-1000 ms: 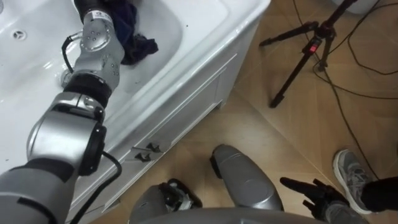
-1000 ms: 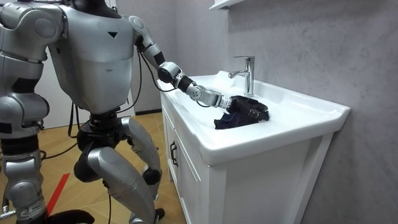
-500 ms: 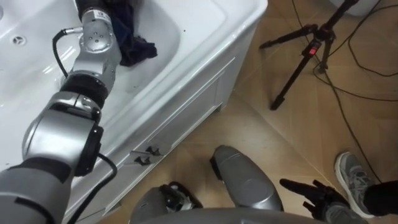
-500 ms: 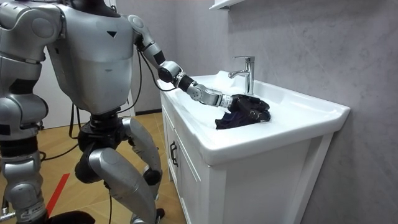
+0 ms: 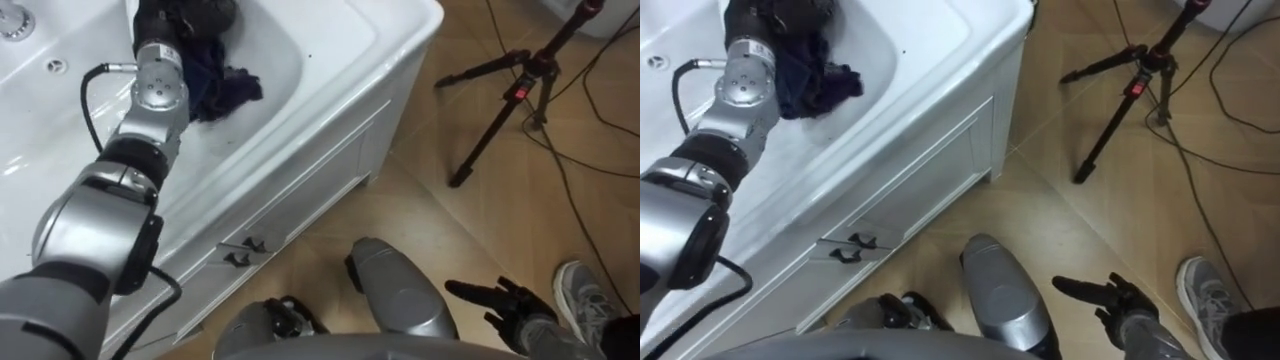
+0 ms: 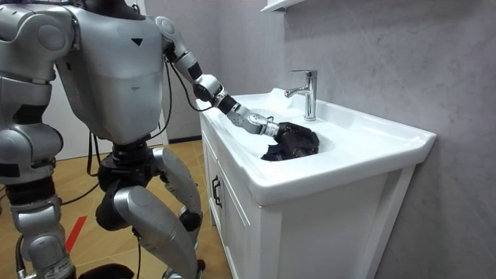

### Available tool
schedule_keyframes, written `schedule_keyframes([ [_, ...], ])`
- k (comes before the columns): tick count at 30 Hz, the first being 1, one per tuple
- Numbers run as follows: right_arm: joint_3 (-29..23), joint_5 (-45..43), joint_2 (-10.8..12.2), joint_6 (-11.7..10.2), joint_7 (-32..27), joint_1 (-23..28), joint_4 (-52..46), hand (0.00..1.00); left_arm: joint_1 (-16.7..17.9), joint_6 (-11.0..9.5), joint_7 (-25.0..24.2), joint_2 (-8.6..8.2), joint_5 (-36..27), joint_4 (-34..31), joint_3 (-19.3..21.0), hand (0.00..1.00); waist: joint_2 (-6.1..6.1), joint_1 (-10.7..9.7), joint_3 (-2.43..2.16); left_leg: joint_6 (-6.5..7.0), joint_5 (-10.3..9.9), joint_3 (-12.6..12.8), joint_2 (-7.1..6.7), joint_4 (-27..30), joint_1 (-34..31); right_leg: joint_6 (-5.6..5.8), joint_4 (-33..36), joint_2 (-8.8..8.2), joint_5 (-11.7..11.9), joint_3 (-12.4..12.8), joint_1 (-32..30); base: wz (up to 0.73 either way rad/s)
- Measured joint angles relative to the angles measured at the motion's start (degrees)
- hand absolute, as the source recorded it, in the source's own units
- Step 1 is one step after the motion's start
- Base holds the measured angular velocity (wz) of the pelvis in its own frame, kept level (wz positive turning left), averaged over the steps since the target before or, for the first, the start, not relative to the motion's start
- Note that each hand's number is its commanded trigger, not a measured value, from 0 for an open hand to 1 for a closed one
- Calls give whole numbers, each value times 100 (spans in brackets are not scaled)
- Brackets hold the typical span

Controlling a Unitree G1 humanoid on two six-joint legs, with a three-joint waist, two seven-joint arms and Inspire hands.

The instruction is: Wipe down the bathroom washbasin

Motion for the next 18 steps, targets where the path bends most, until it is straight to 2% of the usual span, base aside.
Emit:
schedule_keyframes([
  [5,-2,8,4,2,-47,-16,-8,0,5,-3,7,33,71,203,23,100,-28,62,-14,4,-2,-14,-1,38,3,0,22,-10,0,-20,17,2],
  [10,-2,-42,12,36,-43,17,-7,0,57,-3,10,67,259,386,46,100,-146,122,-52,1,-3,1,13,35,82,-10,30,-1,-6,-18,86,-1],
  [15,-62,-41,39,68,-68,32,-23,0,192,59,15,162,786,401,47,100,-266,163,-120,0,-3,-74,22,70,54,-4,6,9,-9,-65,132,6],
  [18,-112,-32,33,65,-47,20,-27,0,211,139,20,217,1075,400,42,100,-255,223,-130,0,-2,-140,8,72,19,14,-25,27,3,-61,125,4],
])
